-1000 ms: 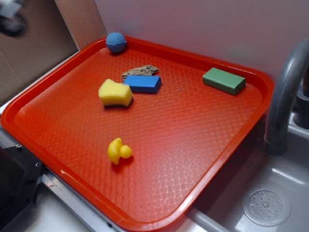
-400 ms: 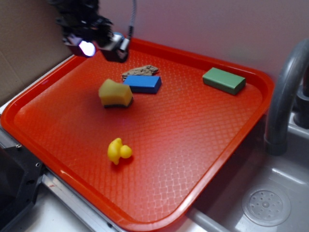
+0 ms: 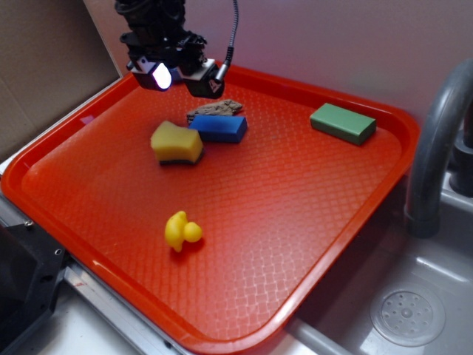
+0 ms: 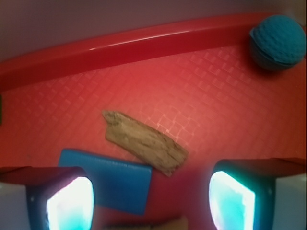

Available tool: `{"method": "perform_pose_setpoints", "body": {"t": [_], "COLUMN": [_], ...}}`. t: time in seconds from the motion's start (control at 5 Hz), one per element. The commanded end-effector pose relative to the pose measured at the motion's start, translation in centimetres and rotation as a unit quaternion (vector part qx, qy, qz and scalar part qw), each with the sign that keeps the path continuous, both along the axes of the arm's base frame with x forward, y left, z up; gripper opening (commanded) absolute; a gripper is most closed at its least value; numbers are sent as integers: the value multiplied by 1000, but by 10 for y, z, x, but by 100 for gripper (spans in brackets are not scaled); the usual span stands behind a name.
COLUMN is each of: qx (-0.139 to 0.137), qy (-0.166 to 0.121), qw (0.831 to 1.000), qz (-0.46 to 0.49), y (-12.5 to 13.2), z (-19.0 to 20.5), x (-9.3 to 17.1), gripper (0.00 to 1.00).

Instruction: Grab the wood chip.

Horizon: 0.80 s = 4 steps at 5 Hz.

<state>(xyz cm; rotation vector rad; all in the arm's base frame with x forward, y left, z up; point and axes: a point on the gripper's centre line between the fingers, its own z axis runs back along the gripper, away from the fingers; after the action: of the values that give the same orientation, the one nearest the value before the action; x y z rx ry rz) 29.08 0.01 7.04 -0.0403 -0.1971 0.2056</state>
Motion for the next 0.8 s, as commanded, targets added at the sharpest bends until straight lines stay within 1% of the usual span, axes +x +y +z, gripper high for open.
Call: {"method": "perform_pose_setpoints", "body": {"t": [0.0,0.2,0.4,0.6], "qx": [-1,-10,-6,6], "qy": [-11,-13,-12,-6], "qw": [1000,1000,1000,1000], "qz": [24,21,16,10], "y": [8,3,-2,-2], "z": [12,18,16,1], "x": [23,29,32,30], "gripper": [100,100,100,100]}}
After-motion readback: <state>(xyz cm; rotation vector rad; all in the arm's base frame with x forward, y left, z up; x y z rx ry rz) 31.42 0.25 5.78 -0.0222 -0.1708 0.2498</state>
